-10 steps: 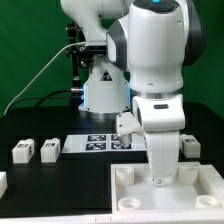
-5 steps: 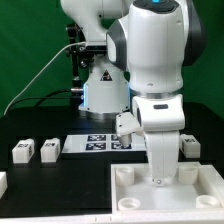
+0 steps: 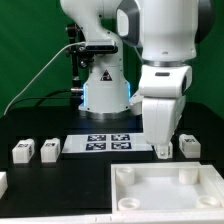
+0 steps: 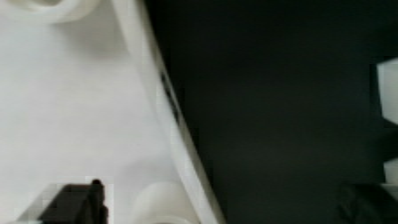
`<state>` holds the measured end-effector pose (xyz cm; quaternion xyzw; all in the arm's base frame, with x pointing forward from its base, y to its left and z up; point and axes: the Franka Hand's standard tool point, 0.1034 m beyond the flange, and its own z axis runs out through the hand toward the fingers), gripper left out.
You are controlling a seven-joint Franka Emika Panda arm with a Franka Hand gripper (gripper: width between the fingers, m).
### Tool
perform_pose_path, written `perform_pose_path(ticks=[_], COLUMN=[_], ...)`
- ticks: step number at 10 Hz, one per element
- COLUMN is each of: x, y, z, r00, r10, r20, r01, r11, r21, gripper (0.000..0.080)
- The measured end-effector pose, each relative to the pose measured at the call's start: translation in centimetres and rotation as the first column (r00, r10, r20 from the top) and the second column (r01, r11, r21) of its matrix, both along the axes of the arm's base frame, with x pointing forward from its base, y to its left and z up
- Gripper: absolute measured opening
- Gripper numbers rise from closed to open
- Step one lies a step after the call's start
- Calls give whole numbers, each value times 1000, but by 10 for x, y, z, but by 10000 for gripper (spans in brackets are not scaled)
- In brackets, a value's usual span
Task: Assemble one leg
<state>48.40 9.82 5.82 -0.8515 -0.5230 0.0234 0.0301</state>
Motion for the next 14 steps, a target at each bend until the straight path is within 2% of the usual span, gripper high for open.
perform_pose_path(ticks=[2, 4, 5, 6, 7, 8, 10, 11, 12, 13, 14], x=[-9, -19, -21, -22, -22, -23, -27, -36, -48, -61, -59], y=[25, 50, 59, 65, 65, 66, 67, 71, 73, 71, 68], z=[4, 6, 5, 5, 5, 5, 2, -8, -14, -16, -20], r00=[967, 841, 745, 681, 630, 538, 513, 429, 384, 335, 298], r10=[-254, -541, -666, -731, -776, -842, -856, -899, -918, -930, -935], r20=[-6, -32, -42, -41, -45, -47, -65, -83, -98, -151, -193], r01=[254, 540, 665, 730, 774, 840, 850, 891, 897, 865, 837], r11=[967, 841, 746, 682, 631, 540, 517, 437, 396, 367, 353], r21=[-13, -16, -28, -38, -44, -56, -100, -126, -196, -343, -419], gripper=[648, 648, 648, 648, 648, 648, 648, 648, 648, 648, 648])
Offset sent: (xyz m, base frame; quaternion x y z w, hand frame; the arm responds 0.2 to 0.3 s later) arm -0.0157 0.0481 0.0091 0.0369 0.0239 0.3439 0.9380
